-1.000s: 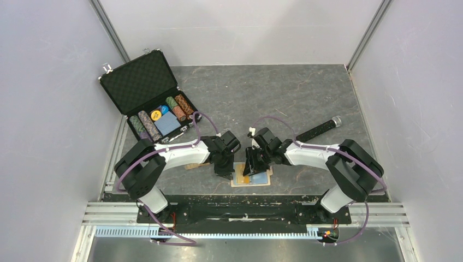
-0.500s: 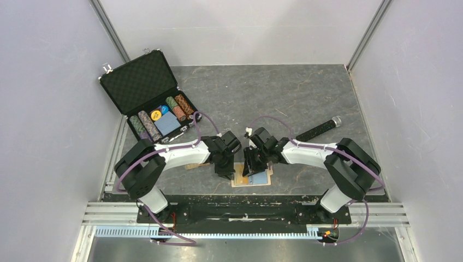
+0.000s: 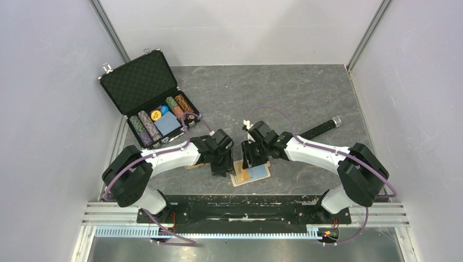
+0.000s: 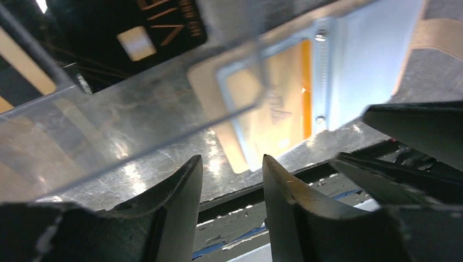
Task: Put the credit cards into the card holder
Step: Insert the credit card into the card slot, then close the card holder at the center of the board.
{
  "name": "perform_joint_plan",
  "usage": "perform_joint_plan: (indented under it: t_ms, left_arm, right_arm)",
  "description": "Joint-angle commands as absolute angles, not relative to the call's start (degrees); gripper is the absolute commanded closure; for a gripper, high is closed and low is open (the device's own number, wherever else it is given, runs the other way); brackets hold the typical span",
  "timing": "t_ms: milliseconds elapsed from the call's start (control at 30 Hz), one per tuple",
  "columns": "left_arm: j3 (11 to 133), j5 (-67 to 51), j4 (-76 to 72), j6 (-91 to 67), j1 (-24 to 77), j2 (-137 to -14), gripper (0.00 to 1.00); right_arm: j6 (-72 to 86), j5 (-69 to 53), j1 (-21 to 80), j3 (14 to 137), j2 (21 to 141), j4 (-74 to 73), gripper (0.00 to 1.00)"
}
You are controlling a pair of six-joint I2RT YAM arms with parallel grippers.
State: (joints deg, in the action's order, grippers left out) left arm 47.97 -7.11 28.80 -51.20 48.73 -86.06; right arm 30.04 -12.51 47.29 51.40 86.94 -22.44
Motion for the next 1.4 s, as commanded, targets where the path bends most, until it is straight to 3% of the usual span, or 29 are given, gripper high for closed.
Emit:
perform_joint_plan:
  t_ms: [0,200,533,833,1133,1367]
  left_arm:
    - [42.77,-11.2,22.37,-55.89,46.87,-83.81,0.47]
    - [36.44,-13.23,14.34,-60.45,45.89,-82.75,0.36]
    - [35.8,-7.79,11.78,-64.23,45.83,-84.98,0.35]
    - [45.81,4.28,24.91,-58.3,45.47,-87.35,0.3]
    - [52.78,0.37,24.61,-52.52,43.15,-92.26,0.24]
    - [48.18,-2.18,23.94,-54.63,43.33,-85.0,0.23]
  right_arm:
    - [28.31,-10.26,46.68,50.02,84.97,-23.75,0.63]
    - [26.53,-9.99,43.64,46.65,85.0,-23.1,0.69]
    - [24.95,-9.08,41.15,39.77,86.13,-22.96,0.88]
    - [26.76,-10.35,40.69,41.02,83.14,-23.15,0.86]
    - [25.32,-10.62,38.19,45.13,82.2,-25.21,0.85]
    - [22.43,-10.69,36.22,45.62,84.56,-25.28,0.85]
